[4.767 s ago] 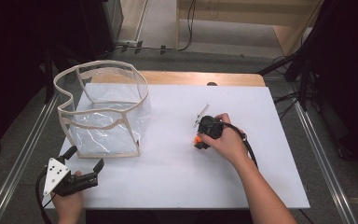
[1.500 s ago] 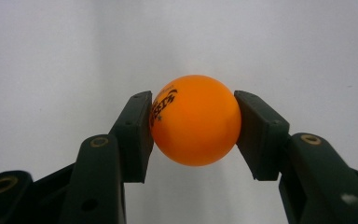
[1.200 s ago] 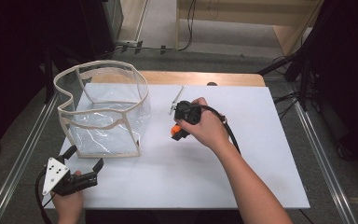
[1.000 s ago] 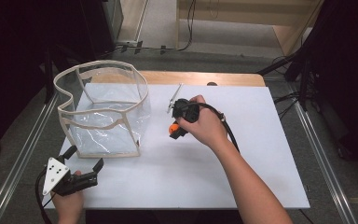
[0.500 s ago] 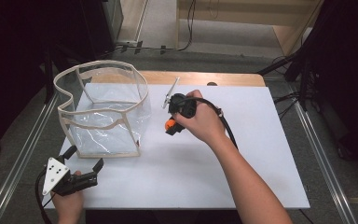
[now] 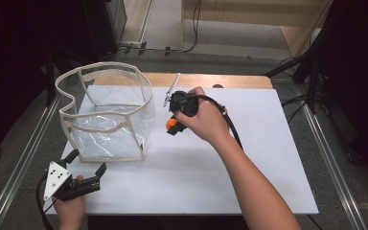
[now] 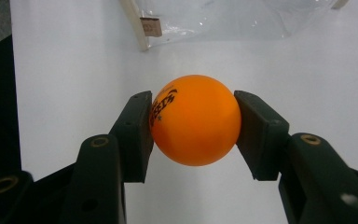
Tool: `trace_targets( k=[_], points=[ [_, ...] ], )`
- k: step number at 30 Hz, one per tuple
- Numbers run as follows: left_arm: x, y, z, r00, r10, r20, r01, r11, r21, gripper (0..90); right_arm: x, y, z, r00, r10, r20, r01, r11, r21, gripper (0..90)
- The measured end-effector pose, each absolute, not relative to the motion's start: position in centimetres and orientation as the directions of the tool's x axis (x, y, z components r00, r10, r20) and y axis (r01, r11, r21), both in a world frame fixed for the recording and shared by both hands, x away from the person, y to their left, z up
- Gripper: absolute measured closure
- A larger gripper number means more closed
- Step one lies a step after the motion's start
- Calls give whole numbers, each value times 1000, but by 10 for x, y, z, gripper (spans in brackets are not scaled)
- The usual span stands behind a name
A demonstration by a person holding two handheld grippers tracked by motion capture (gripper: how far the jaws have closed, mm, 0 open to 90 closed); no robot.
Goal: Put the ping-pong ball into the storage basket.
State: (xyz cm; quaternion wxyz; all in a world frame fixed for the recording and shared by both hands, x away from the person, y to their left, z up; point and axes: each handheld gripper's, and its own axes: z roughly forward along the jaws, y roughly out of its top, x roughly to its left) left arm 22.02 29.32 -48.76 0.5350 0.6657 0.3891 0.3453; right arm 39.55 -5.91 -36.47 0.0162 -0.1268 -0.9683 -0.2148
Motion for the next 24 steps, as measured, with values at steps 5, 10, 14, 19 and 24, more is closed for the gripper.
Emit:
trace_targets(
  k=[5,10,14,19,24],
  points=[
    [220,293,-488,459,887,44,149,-126,981,1,396,-56,-358,-970,229,80,242,879,411,474],
    [220,293,-488,459,887,44,148,-125,981,1,398,-53,-353,-970,230,83,243,879,411,474],
    [220,293,-488,459,887,44,148,-126,981,1,399,-52,-348,-969,233,82,246,880,407,474],
    [220,293,-488,459,887,45,148,-126,981,1,402,-50,-343,-971,224,79,237,883,405,474],
    [220,293,-488,460,887,44,149,-126,981,1,404,-46,-339,-972,220,78,233,883,407,475]
  ],
)
